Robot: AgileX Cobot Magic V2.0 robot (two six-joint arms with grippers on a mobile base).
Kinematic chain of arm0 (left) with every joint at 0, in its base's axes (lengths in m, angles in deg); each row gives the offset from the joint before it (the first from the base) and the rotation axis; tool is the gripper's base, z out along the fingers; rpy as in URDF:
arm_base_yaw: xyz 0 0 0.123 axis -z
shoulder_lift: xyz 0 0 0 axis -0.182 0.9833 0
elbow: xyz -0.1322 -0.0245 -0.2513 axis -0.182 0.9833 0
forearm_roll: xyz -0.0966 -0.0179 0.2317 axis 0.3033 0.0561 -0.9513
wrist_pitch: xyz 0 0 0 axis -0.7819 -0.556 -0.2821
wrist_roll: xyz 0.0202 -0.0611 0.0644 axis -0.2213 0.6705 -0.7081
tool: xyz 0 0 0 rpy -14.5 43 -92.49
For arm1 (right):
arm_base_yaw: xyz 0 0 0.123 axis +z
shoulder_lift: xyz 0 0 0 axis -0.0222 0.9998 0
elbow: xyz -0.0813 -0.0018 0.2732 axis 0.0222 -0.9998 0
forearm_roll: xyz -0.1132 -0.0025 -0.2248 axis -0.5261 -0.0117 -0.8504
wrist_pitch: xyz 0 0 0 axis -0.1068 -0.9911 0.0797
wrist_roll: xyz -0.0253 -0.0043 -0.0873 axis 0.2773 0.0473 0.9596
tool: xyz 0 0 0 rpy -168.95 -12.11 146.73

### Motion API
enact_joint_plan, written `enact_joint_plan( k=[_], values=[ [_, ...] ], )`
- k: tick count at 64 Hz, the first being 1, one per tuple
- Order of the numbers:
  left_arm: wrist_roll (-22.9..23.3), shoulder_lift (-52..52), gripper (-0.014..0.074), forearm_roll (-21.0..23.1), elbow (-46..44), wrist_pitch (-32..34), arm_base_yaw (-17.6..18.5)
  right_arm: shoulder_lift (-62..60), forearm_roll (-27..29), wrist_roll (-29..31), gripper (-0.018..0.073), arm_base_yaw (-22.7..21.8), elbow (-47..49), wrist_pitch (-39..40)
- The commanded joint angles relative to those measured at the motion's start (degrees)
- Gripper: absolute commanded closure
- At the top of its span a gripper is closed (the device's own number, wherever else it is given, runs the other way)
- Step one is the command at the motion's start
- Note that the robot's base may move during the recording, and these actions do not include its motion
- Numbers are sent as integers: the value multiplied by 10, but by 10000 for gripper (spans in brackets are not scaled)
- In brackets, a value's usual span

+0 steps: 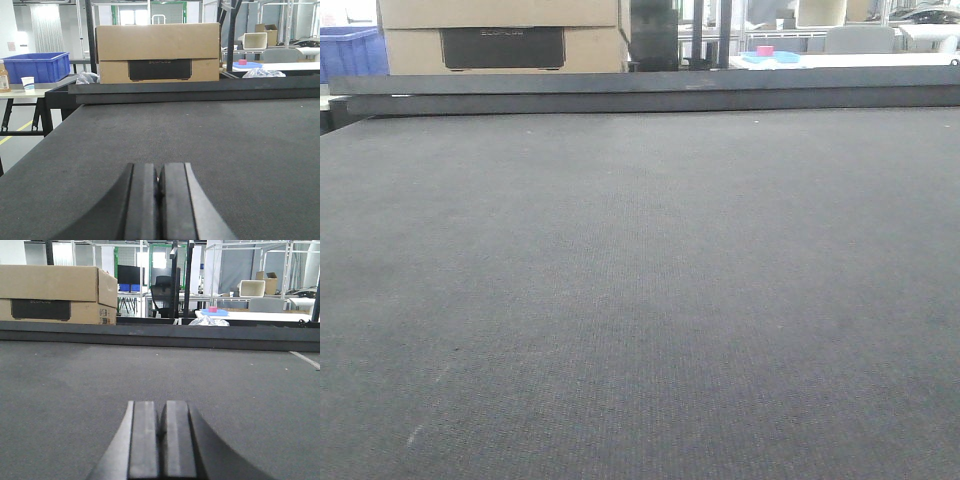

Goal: Place valve from conveyor to right shelf box

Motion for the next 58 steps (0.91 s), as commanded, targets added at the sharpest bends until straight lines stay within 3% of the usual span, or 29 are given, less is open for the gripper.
enact_joint_plan(
  k=[1, 58],
  values=[
    [-2, -3, 708, 0, -1, 10, 0, -2, 0, 1, 721, -2, 0, 8],
    [-2, -3, 708, 0, -1, 10, 0, -2, 0, 1, 721, -2, 0, 8]
  ],
)
